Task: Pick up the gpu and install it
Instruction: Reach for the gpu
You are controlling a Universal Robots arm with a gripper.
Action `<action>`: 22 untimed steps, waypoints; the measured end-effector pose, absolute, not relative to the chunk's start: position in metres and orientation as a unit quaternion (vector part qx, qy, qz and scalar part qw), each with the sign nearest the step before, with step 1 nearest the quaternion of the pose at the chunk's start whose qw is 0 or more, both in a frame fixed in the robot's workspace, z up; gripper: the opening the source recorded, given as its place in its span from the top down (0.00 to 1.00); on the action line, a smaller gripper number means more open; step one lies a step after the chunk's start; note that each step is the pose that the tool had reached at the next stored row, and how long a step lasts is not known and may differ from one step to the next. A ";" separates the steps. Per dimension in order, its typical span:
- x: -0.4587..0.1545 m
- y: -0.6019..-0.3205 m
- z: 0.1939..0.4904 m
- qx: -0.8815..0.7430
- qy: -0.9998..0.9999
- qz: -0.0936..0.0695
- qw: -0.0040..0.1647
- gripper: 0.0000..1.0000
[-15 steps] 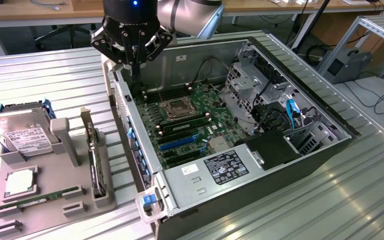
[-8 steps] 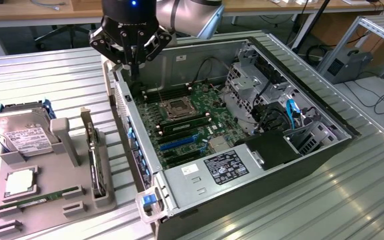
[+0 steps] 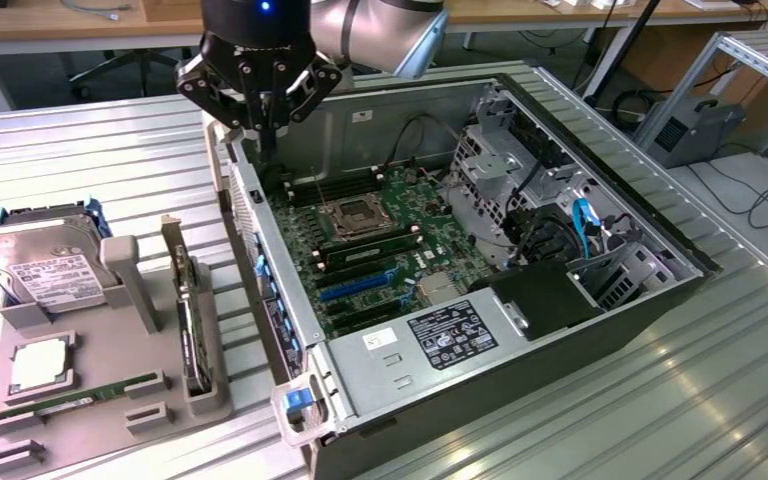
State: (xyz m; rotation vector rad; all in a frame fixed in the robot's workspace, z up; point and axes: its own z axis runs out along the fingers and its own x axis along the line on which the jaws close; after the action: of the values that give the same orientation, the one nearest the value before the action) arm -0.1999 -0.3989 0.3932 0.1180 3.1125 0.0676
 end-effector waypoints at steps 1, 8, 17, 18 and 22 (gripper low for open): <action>-0.200 -0.399 0.393 0.038 0.999 0.022 0.013 0.89; -0.202 -0.399 0.393 0.038 0.999 0.022 0.013 0.89; -0.204 -0.399 0.393 0.038 0.999 0.022 0.013 0.89; -0.204 -0.399 0.393 0.038 0.999 0.022 0.013 0.89; -0.205 -0.399 0.393 0.038 0.999 0.022 0.013 0.89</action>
State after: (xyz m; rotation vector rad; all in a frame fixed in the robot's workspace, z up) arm -0.2054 -0.3989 0.3932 0.1180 3.1125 0.0676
